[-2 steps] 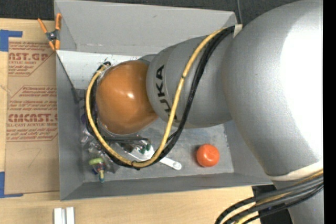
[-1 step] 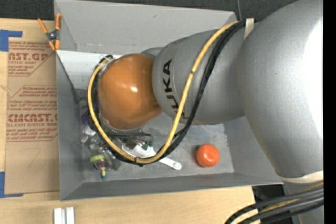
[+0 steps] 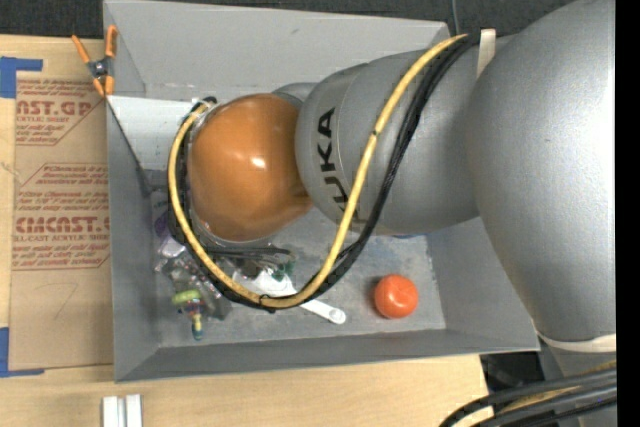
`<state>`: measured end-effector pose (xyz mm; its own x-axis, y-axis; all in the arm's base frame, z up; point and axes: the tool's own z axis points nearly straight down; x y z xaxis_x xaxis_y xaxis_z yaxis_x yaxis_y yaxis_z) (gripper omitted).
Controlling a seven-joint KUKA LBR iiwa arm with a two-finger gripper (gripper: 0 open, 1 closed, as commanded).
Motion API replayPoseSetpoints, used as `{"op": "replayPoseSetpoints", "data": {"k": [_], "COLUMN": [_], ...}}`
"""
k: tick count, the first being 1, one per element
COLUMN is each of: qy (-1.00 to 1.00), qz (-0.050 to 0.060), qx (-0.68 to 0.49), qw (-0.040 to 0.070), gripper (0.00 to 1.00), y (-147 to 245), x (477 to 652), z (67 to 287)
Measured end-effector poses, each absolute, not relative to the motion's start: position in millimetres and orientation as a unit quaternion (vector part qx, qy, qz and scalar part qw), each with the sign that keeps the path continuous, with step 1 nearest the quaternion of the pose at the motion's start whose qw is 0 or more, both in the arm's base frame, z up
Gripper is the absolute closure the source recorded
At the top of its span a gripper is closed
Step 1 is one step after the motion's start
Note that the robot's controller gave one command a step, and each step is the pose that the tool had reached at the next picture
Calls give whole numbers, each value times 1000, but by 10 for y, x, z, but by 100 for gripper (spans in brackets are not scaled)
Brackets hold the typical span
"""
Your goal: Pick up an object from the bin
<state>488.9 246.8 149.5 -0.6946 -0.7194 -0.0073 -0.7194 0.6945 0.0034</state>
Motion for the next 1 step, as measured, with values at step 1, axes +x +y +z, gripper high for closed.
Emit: {"op": "replayPoseSetpoints", "data": {"k": [1], "qy": [920], "qz": [3], "qx": [-391], "qw": [2], "gripper": [100], "y": [2470], "x": [4888], "z": [1562]}}
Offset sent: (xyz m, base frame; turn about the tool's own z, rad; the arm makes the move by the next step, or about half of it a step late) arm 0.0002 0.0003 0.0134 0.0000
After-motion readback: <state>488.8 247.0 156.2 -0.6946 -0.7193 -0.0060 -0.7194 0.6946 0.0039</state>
